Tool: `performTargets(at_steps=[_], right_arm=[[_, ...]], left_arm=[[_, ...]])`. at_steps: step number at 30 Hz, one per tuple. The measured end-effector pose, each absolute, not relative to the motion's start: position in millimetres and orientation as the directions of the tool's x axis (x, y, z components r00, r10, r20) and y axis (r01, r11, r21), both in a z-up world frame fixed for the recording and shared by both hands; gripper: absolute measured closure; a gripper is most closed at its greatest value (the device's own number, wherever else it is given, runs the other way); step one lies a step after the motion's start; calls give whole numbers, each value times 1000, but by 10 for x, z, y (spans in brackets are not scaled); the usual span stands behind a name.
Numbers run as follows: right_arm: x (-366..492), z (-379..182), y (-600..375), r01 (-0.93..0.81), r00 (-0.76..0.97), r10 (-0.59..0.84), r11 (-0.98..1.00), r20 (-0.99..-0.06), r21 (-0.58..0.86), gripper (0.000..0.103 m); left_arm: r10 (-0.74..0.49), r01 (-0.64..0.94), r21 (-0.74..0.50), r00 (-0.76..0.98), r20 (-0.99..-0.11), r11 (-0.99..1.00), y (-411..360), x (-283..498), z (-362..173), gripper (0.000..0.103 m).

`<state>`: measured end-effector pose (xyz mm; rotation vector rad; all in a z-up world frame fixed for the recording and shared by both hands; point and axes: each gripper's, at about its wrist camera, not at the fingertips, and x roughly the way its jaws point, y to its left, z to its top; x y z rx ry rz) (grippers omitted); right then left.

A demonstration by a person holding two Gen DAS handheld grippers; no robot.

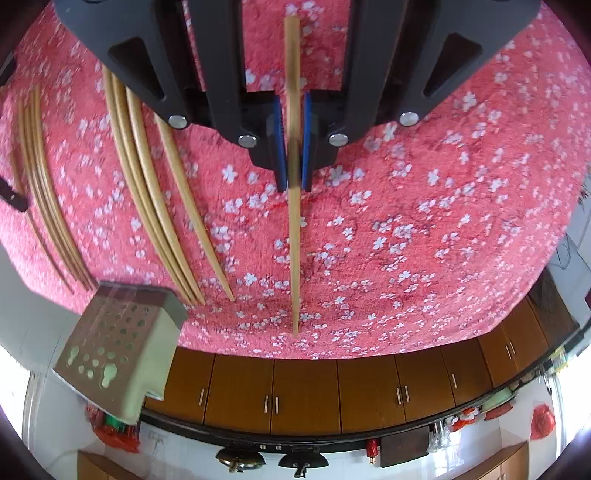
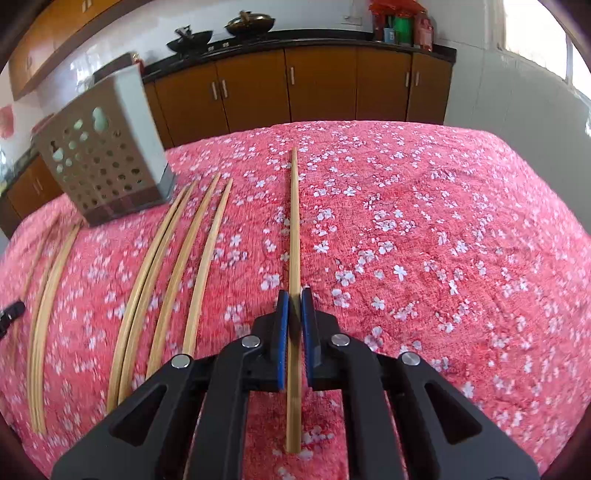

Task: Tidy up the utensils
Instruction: 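Lift the right tool's chopstick upright over the holder while the left tool does likewise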

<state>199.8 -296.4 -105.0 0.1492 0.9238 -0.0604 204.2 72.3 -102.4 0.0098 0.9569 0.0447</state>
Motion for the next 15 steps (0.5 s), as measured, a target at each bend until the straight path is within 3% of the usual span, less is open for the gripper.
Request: performTargets(at_steps=[7,15], right_arm=[[1908,-1048,-2980,104,602,38,987,-798,126,95],[1806,-382,-3025,82,756,29,987,-654,139,95]], left_arm=[[59,-18,59,569,-820,998,727,1935,-1003,94],[49,-15,53,693,-719,998,712,1866,-353,95]])
